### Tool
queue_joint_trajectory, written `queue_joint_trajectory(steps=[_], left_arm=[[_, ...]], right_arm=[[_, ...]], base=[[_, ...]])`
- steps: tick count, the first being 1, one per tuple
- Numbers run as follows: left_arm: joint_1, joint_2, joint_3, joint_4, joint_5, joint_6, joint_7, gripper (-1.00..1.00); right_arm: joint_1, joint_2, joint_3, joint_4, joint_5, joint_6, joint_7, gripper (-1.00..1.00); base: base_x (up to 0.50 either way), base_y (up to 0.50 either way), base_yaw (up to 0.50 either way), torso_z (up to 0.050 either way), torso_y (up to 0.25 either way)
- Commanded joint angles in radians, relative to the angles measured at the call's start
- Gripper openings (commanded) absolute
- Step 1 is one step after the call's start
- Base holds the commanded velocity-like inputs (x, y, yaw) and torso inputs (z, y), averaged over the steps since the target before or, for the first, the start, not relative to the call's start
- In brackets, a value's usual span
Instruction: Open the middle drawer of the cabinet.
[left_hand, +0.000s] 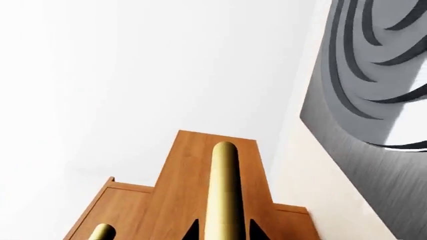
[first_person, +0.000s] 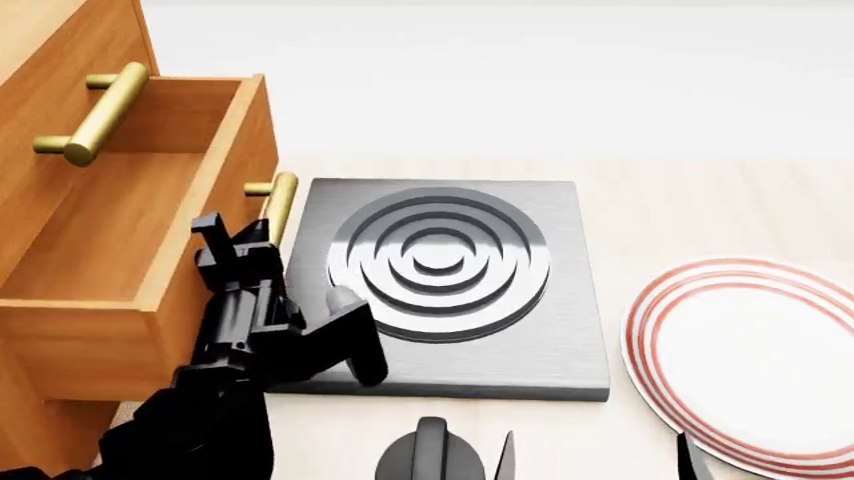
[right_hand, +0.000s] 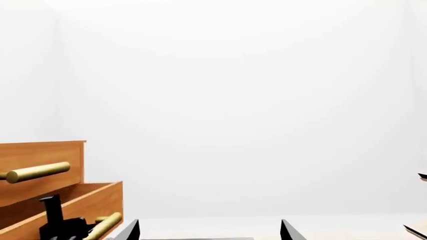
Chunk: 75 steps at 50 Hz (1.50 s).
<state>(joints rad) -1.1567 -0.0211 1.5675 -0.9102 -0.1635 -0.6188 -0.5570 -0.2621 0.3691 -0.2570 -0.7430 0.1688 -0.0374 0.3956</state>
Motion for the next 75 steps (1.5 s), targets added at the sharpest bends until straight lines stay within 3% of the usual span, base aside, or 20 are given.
queue_joint_trajectory(steps=[1, 45, 46, 62, 75], left_arm=[[-0.01, 0.021, 0.004, 0.114, 0.17, -0.068, -0.045, -1.0], [0.007, 0.021, 0.009, 0.327, 0.244, -0.142, -0.035, -1.0], [0.007, 0.021, 0.008, 0.328, 0.244, -0.138, -0.029, 1.0], [-0.003, 0.021, 0.005, 0.319, 0.222, -0.128, -0.076, 1.0], [-0.073, 0.021, -0.006, 0.311, 0.029, 0.01, -0.185, 1.0]], right_arm=[[-0.001, 0.005, -0.002, 0.003, 0.003, -0.006, 0.004, 1.0], [0.001, 0.018, -0.012, -0.003, 0.007, -0.005, 0.018, 1.0], [0.001, 0.018, -0.012, -0.003, 0.007, -0.004, 0.019, 1.0], [0.004, 0.022, -0.014, -0.001, 0.01, -0.006, 0.024, 1.0], [0.001, 0.026, -0.015, -0.002, 0.012, -0.009, 0.029, 1.0]], base=[[0.0, 0.0, 0.0, 0.0, 0.0], [0.0, 0.0, 0.0, 0.001, 0.004], [0.0, 0.0, 0.0, 0.0, 0.01], [0.0, 0.0, 0.0, 0.001, 0.001], [0.0, 0.0, 0.0, 0.001, 0.003]])
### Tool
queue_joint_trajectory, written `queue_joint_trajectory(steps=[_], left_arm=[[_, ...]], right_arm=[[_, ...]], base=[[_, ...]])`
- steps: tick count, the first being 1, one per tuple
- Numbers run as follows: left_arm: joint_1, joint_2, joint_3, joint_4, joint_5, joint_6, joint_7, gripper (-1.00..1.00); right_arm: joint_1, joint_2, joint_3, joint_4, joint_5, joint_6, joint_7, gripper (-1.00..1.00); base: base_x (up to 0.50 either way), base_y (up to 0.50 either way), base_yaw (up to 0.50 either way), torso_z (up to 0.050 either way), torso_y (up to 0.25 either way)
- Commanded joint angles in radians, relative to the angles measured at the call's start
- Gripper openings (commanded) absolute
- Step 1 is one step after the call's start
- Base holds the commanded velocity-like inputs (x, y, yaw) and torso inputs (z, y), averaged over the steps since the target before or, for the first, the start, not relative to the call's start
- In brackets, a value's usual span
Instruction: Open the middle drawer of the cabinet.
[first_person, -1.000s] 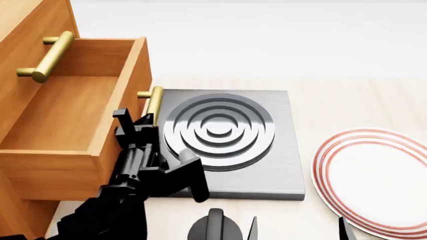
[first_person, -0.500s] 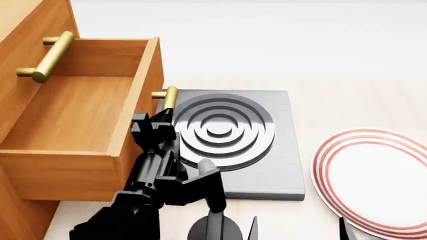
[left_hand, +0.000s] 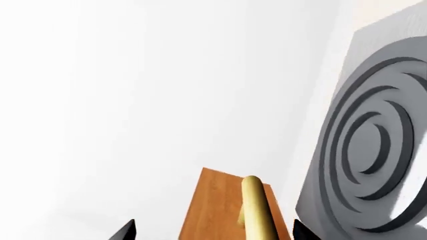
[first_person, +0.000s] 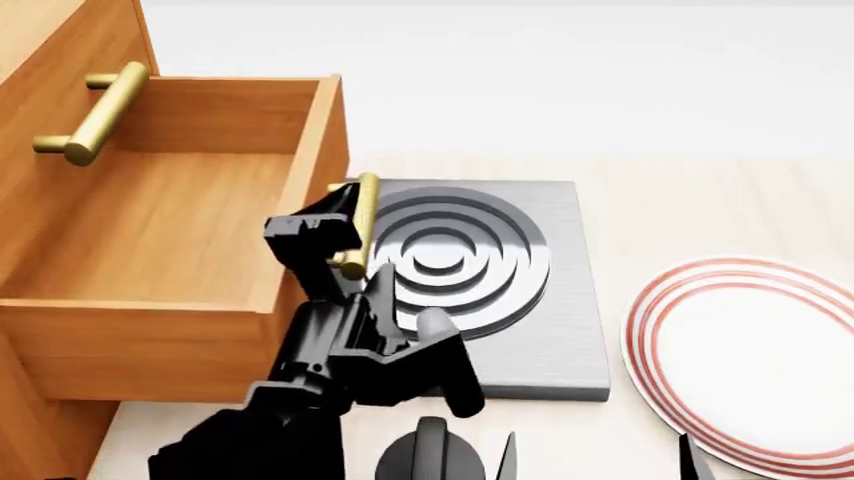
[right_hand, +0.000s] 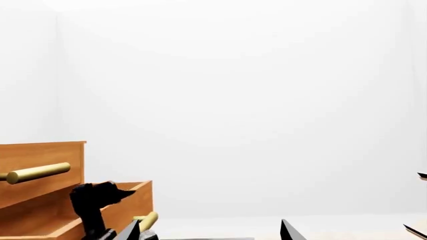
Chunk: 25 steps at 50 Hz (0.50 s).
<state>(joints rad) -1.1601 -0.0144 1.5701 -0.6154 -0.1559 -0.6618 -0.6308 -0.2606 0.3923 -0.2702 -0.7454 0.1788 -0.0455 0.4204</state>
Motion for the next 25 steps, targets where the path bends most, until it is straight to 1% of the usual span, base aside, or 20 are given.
queue_joint_trajectory(steps=[1, 8, 18, 22, 25], left_arm=[[-0.072, 0.014, -0.011, 0.009, 0.014, 0.066, -0.116, 1.0], [-0.08, 0.014, -0.008, 0.007, 0.008, 0.099, -0.131, 1.0], [-0.075, 0.014, -0.009, -0.005, 0.016, 0.101, -0.142, 1.0], [-0.091, 0.014, -0.012, -0.009, -0.008, 0.109, -0.155, 1.0], [-0.116, 0.014, -0.017, -0.009, -0.059, 0.13, -0.171, 1.0]], right_arm=[[-0.001, 0.003, -0.003, 0.0, 0.001, -0.001, 0.004, 1.0], [0.001, 0.005, -0.005, -0.001, 0.001, 0.0, 0.007, 1.0], [0.001, 0.008, -0.005, -0.001, 0.003, -0.001, 0.01, 1.0], [0.001, 0.009, -0.006, 0.002, 0.003, -0.004, 0.01, 1.0], [0.0, 0.01, -0.006, 0.001, 0.002, -0.005, 0.011, 1.0]], base=[[0.0, 0.0, 0.0, 0.0, 0.0], [0.0, 0.0, 0.0, 0.001, 0.003], [0.0, 0.0, 0.0, 0.0, 0.0], [0.0, 0.0, 0.0, 0.0, 0.0], [0.0, 0.0, 0.0, 0.0, 0.0]])
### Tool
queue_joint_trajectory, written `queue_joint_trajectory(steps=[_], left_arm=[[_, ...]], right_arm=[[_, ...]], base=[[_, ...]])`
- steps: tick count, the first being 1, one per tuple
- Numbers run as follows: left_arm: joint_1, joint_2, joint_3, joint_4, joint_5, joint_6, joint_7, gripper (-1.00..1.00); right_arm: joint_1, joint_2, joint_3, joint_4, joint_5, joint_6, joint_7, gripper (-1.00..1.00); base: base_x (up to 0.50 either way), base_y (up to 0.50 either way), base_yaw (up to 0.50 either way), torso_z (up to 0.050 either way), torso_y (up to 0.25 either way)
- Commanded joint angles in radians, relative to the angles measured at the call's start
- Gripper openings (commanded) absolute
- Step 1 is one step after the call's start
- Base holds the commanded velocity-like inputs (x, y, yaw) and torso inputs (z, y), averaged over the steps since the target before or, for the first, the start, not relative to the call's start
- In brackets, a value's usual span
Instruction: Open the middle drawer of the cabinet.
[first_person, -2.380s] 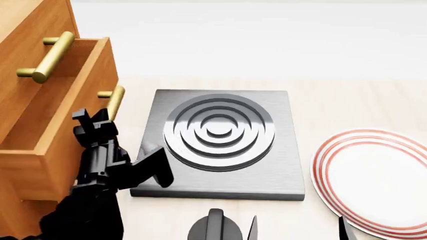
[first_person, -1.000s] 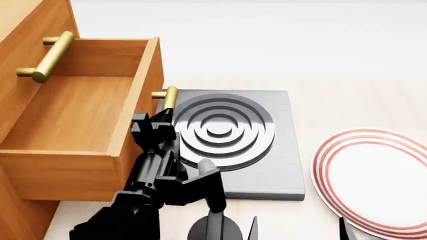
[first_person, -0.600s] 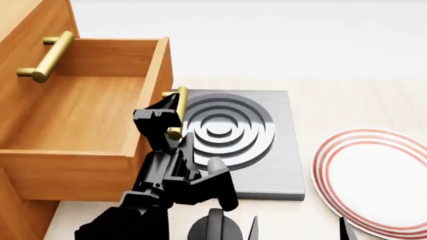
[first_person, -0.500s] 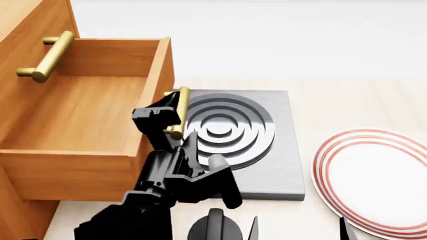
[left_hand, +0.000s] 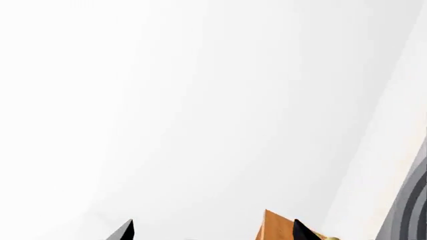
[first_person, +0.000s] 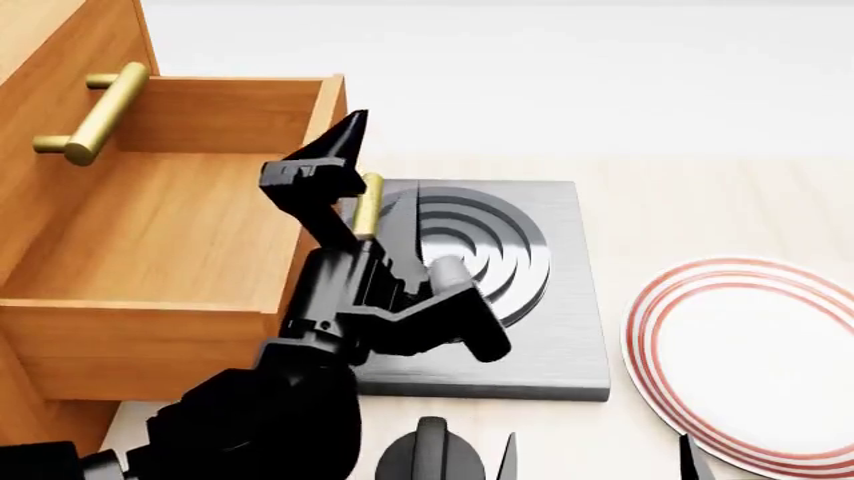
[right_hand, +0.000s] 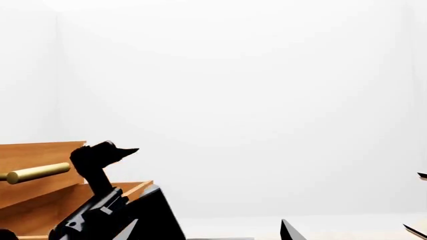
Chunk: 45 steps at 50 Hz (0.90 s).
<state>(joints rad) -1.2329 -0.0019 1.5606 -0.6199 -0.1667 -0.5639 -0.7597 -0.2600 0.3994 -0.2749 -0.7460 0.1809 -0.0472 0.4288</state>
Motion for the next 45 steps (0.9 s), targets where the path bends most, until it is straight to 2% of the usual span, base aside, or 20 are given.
queue_joint_trajectory(steps=[1, 7, 9, 15, 18, 19, 27, 34, 45], left_arm=[[-0.051, 0.002, -0.014, -0.006, -0.067, 0.046, -0.045, 1.0], [-0.107, 0.001, -0.067, -0.043, -0.221, 0.137, -0.029, 1.0], [-0.117, -0.002, -0.112, -0.052, -0.282, 0.157, 0.009, 1.0], [-0.156, -0.044, -0.217, 0.039, -0.424, 0.098, 0.079, 1.0], [-0.181, -0.062, -0.262, 0.085, -0.523, 0.011, 0.14, 1.0], [-0.189, -0.078, -0.318, 0.113, -0.602, -0.024, 0.164, 1.0], [-0.215, -0.123, -0.522, 0.121, -0.882, -0.143, 0.243, 1.0], [-0.228, -0.119, -0.558, 0.042, -0.949, -0.187, 0.295, 1.0], [-0.273, -0.13, -0.585, 0.022, -0.995, -0.243, 0.29, 1.0]], right_arm=[[0.0, 0.003, -0.001, 0.003, 0.001, -0.004, 0.003, 1.0], [0.0, 0.005, -0.002, 0.004, 0.002, -0.006, 0.004, 1.0], [0.002, 0.005, -0.002, 0.006, 0.002, -0.006, 0.005, 1.0], [0.004, 0.006, -0.006, 0.004, -0.001, -0.003, 0.007, 1.0], [0.003, 0.008, -0.004, 0.003, 0.002, -0.004, 0.008, 1.0], [0.002, 0.008, -0.001, 0.004, 0.004, -0.007, 0.009, 1.0], [0.001, 0.01, -0.005, 0.0, 0.001, -0.002, 0.013, 1.0], [0.001, 0.012, -0.003, 0.001, 0.006, -0.004, 0.016, 1.0], [0.002, 0.016, -0.001, 0.003, 0.012, -0.006, 0.019, 1.0]], base=[[0.0, 0.0, 0.0, 0.0, 0.0], [0.0, 0.0, 0.0, 0.0, 0.0], [0.0, 0.0, 0.0, 0.0, 0.0], [0.0, 0.0, 0.0, 0.0, 0.0], [0.0, 0.0, 0.0, 0.0, 0.0], [0.0, 0.0, 0.0, 0.0, 0.0], [0.0, 0.0, 0.0, 0.0, 0.0], [0.0, 0.0, 0.0, 0.0, 0.0], [0.0, 0.0, 0.0, 0.0, 0.0]])
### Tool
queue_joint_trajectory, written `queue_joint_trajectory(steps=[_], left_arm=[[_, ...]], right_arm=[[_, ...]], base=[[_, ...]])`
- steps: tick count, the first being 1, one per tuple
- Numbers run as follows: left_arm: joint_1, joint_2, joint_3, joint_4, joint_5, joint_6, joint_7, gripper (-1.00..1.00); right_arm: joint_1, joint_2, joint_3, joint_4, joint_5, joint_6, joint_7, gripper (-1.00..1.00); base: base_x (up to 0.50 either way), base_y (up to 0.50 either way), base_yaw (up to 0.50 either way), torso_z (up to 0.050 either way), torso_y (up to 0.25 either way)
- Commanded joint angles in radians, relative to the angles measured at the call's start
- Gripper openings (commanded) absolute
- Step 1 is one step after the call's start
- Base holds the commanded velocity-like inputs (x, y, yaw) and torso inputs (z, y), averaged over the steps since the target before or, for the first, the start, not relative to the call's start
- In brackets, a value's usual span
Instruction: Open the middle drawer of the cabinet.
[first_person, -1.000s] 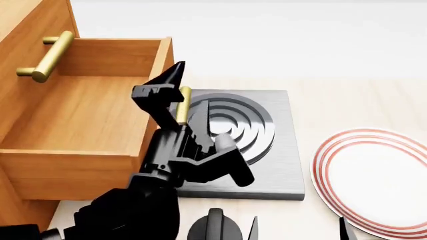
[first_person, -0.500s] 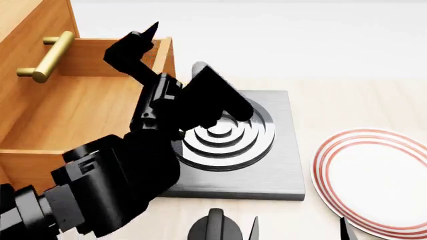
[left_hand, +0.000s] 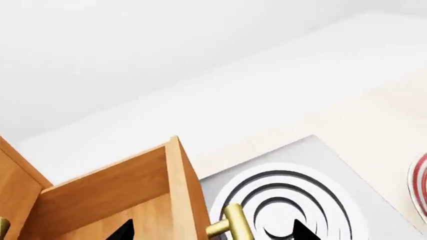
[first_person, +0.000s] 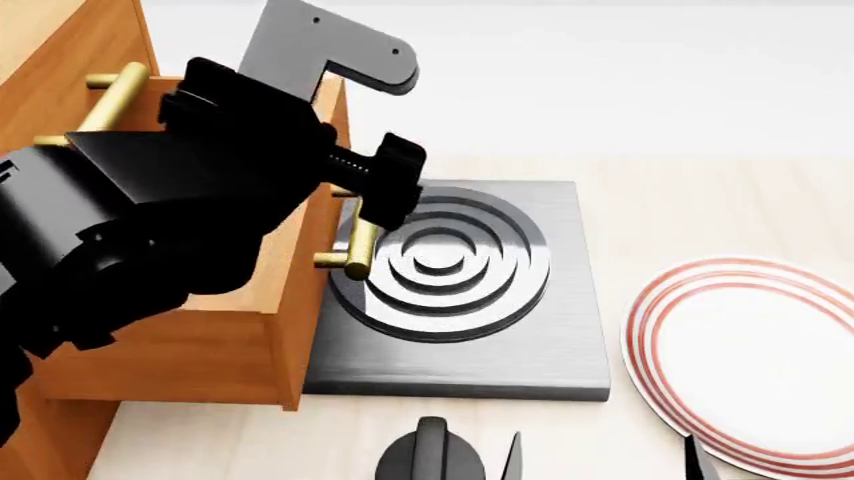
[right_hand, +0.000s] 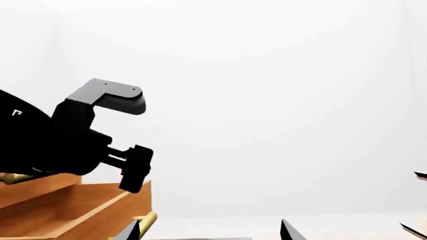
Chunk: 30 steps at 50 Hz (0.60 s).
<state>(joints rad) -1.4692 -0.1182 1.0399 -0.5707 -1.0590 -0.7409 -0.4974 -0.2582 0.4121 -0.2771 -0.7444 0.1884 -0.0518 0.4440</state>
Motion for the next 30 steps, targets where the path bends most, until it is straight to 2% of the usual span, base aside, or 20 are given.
queue_joint_trajectory(steps=[1, 6, 7, 9, 19, 30], left_arm=[[-0.041, -0.014, -0.067, -0.03, -0.104, -0.066, 0.028, 1.0], [-0.042, -0.015, -0.102, -0.044, -0.148, -0.083, 0.016, 1.0], [-0.056, -0.022, -0.121, -0.059, -0.184, -0.105, 0.065, 1.0], [-0.059, -0.022, -0.136, -0.079, -0.209, -0.124, 0.065, 1.0], [-0.034, -0.028, -0.261, -0.149, -0.343, -0.137, -0.045, 1.0], [-0.027, -0.03, -0.253, -0.196, -0.324, -0.112, -0.052, 1.0]], right_arm=[[0.001, 0.003, 0.001, 0.002, 0.005, -0.001, 0.004, 1.0], [0.002, 0.004, 0.0, 0.005, 0.006, -0.003, 0.004, 1.0], [0.002, 0.005, 0.0, 0.004, 0.005, -0.003, 0.005, 1.0], [0.002, 0.005, -0.001, 0.002, 0.004, -0.001, 0.005, 1.0], [0.002, 0.007, -0.005, 0.0, 0.002, 0.001, 0.009, 1.0], [0.003, 0.01, -0.007, 0.002, 0.003, 0.0, 0.012, 1.0]], base=[[0.0, 0.0, 0.0, 0.0, 0.0], [0.0, 0.0, 0.0, 0.0, 0.0], [0.0, 0.0, 0.0, 0.0, 0.0], [0.0, 0.0, 0.0, 0.0, 0.0], [0.0, 0.0, 0.0, 0.0, 0.0], [0.0, 0.0, 0.0, 0.0, 0.0]])
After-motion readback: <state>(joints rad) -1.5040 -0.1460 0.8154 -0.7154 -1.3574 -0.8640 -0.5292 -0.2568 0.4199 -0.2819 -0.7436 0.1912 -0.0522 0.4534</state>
